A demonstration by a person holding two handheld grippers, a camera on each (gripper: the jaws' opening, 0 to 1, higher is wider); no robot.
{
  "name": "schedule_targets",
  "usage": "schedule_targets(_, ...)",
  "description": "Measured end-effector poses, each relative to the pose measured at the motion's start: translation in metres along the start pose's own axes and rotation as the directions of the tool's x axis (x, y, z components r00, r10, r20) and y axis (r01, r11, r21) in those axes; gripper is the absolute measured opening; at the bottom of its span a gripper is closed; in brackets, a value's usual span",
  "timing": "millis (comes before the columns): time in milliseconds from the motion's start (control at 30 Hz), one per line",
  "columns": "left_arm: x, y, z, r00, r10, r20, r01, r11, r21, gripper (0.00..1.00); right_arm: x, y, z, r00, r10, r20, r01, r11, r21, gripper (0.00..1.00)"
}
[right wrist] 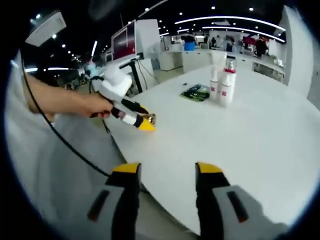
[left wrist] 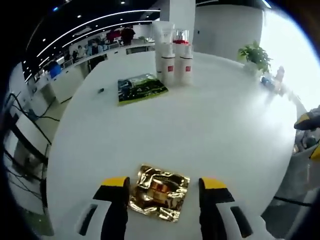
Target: Arrange the skincare products in the storage area until every visible bottle or jar stands upright without overlapping.
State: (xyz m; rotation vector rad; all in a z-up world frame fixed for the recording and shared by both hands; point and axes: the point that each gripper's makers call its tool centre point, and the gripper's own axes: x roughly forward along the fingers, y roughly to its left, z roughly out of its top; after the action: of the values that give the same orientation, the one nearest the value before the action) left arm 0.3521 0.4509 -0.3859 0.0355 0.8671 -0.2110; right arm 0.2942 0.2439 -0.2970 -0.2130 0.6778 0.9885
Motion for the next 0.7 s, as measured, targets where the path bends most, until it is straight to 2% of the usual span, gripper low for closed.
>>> schedule_targets(100,-0.002,0.007,0.001,1.000,-0.002,0.013,0.002,0.998,-0.056,0.66,-0.001,-0.004,0.003,1.000,-0.015,0.012,0.015,1.000,0.003,0.45)
schedule_targets(133,-0.001,0.007,0.000,1.000,0.003,0.002,-0.003,0.999,-0.033,0.63,-0.001,-0.004,0.003,1.000,-0.016,0.013,0.016,1.000,0.004,0.45)
schedule_targets(233,-0.003,0.006,-0.009,0.999,-0.007,-0.047,0.013,0.993,0.115,0.59,-0.003,-0.007,0.004,0.999,-0.023,0.024,0.022,1.000,0.014,0.45)
schedule_targets(333,-0.005,-0.002,-0.007,0.997,-0.069,-0.028,0.072,0.990,0.125,0.58,-0.003,-0.008,0.005,0.999,-0.024,0.029,0.024,0.999,0.021,0.45)
schedule_targets(400,-0.007,-0.002,-0.012,0.996,-0.075,-0.048,0.081,0.987,0.141,0.56,-0.002,-0.009,0.005,0.999,-0.027,0.031,0.026,0.999,0.026,0.45)
schedule_targets(467,-0.007,0.000,-0.012,0.996,-0.076,-0.047,0.082,0.986,0.146,0.43,-0.002,-0.009,0.005,0.999,-0.027,0.032,0.026,0.999,0.029,0.45)
schedule_targets(600,-0.009,0.000,-0.012,0.997,-0.075,-0.036,0.079,0.986,0.149,0.42,-0.002,-0.007,0.005,0.999,-0.020,0.035,0.019,1.000,0.025,0.45)
schedule_targets(700,-0.011,-0.004,-0.013,0.994,-0.086,-0.061,0.094,0.986,0.135,0.40,-0.002,-0.007,0.007,0.999,-0.019,0.041,0.017,0.999,0.031,0.45)
